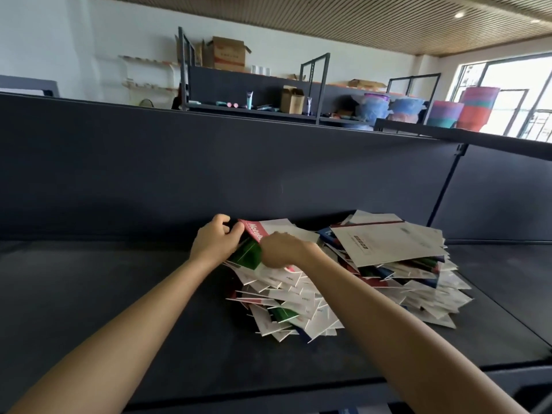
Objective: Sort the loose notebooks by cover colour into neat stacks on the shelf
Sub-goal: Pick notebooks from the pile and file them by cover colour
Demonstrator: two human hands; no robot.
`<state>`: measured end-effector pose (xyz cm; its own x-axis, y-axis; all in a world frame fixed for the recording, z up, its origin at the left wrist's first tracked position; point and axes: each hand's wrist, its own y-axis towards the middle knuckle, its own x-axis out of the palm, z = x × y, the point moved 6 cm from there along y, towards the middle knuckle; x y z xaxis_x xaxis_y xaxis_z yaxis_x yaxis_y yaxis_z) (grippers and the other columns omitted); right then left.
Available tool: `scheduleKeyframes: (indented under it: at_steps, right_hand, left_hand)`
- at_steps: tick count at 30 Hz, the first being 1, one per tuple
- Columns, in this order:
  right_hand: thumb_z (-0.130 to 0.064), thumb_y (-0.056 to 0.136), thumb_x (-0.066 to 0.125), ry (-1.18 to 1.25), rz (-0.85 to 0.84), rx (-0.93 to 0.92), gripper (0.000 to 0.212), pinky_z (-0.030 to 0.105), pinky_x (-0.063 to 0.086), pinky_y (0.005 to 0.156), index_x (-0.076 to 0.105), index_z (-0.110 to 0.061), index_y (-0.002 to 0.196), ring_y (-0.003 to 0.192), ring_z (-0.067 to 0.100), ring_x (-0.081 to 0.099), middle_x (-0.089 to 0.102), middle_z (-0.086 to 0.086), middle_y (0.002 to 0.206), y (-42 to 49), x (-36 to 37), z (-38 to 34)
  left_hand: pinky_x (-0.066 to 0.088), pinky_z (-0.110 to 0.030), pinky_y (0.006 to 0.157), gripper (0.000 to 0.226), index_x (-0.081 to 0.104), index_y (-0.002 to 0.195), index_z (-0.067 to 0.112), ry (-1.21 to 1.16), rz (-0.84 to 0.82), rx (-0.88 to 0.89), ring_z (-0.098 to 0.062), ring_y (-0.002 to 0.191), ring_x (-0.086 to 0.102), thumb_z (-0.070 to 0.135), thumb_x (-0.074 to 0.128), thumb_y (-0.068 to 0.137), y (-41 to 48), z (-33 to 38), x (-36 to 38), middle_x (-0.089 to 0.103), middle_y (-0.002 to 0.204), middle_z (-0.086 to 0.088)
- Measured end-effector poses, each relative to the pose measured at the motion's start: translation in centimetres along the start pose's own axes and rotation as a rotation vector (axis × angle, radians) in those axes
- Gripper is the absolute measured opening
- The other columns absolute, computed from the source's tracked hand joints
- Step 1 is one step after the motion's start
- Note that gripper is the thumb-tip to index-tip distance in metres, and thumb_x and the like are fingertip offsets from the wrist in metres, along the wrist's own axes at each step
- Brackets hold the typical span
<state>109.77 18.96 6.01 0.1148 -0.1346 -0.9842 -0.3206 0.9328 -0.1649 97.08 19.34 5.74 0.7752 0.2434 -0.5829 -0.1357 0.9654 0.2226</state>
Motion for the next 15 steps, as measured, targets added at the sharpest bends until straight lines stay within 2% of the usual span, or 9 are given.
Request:
scheduleKeyframes:
  at_steps: [2,3,5,6,8,10,11,13,15]
  right_hand:
    - [-0.002,0.094,0.037,0.013,0.085,0.052,0.021,0.026,0.038,0.060,0.054,-0.001,0.106,0.092,0.030,0.056,0.060,0.015,0.107,-0.3,-0.9,0.7]
    - [0.001,0.093,0.037,0.039,0.114,0.081,0.023,0.028,0.040,0.064,0.054,0.002,0.109,0.097,0.031,0.059,0.060,0.018,0.114,-0.6,-1.4,1.0]
    - [0.000,0.093,0.038,0.069,0.157,0.091,0.028,0.033,0.043,0.073,0.053,0.006,0.116,0.105,0.033,0.059,0.059,0.020,0.118,-1.7,-2.5,0.3]
    - [-0.004,0.094,0.040,0.074,0.186,0.045,0.029,0.034,0.042,0.074,0.052,0.005,0.118,0.105,0.034,0.059,0.060,0.020,0.118,-2.1,-2.9,-0.8]
    - [-0.013,0.095,0.042,0.098,0.185,-0.115,0.028,0.032,0.038,0.069,0.054,0.001,0.116,0.094,0.033,0.059,0.062,0.018,0.110,-2.8,-3.1,-3.9]
    - [-0.016,0.096,0.040,0.249,0.056,-0.190,0.025,0.032,0.044,0.067,0.058,-0.003,0.105,0.088,0.030,0.058,0.062,0.014,0.099,-3.2,-2.5,-5.2]
    - [-0.017,0.097,0.039,0.363,-0.002,-0.167,0.025,0.033,0.049,0.069,0.059,-0.003,0.104,0.090,0.028,0.059,0.062,0.012,0.098,-3.0,-2.5,-4.6]
    - [-0.019,0.098,0.039,0.496,0.007,-0.048,0.031,0.035,0.050,0.078,0.058,-0.001,0.115,0.100,0.026,0.058,0.061,0.012,0.109,-2.1,-2.3,-1.9]
    - [-0.026,0.100,0.038,0.307,0.046,0.046,0.041,0.032,0.042,0.092,0.051,0.000,0.128,0.118,0.028,0.051,0.054,0.015,0.131,-0.7,-0.8,0.7]
  left_hand:
    - [0.045,-0.032,0.076,0.027,0.057,0.106,0.013,-0.258,-0.038,-0.141,-0.021,0.090,0.059,0.036,0.049,0.094,-0.1,-0.2,0.4,0.061,0.107,-0.005]
    - [0.045,-0.032,0.069,0.025,0.055,0.101,0.012,-0.449,-0.116,-0.271,-0.021,0.081,0.060,0.036,0.049,0.095,-0.6,-0.4,1.1,0.060,0.102,-0.008]
    - [0.047,-0.035,0.064,0.037,0.048,0.106,0.009,-0.797,-0.331,-0.541,-0.026,0.082,0.061,0.044,0.048,0.094,-2.0,-0.2,2.4,0.059,0.100,-0.014]
    - [0.050,-0.038,0.063,0.044,0.049,0.108,0.007,-0.898,-0.407,-0.614,-0.029,0.086,0.060,0.048,0.046,0.094,-2.5,-0.1,2.8,0.058,0.101,-0.017]
    - [0.056,-0.036,0.054,0.037,0.052,0.103,0.007,-1.006,-0.442,-0.619,-0.027,0.077,0.061,0.041,0.038,0.098,-2.8,0.0,2.8,0.060,0.091,-0.015]
    - [0.054,-0.029,0.046,0.022,0.053,0.095,0.006,-0.981,-0.402,-0.596,-0.021,0.065,0.060,0.014,0.032,0.099,-3.2,-0.1,2.3,0.059,0.075,-0.011]
    - [0.054,-0.032,0.050,0.020,0.052,0.098,0.003,-0.932,-0.339,-0.592,-0.023,0.070,0.061,0.004,0.032,0.096,-3.3,-0.6,1.8,0.060,0.078,-0.011]
    - [0.050,-0.036,0.070,0.027,0.048,0.119,0.003,-0.854,-0.228,-0.624,-0.029,0.101,0.060,-0.002,0.039,0.095,-3.5,-2.3,0.4,0.059,0.103,-0.014]
    - [0.044,-0.037,0.079,0.038,0.045,0.131,0.004,-0.825,-0.183,-0.658,-0.030,0.117,0.054,-0.004,0.044,0.093,-3.5,-3.8,-1.2,0.056,0.114,-0.016]
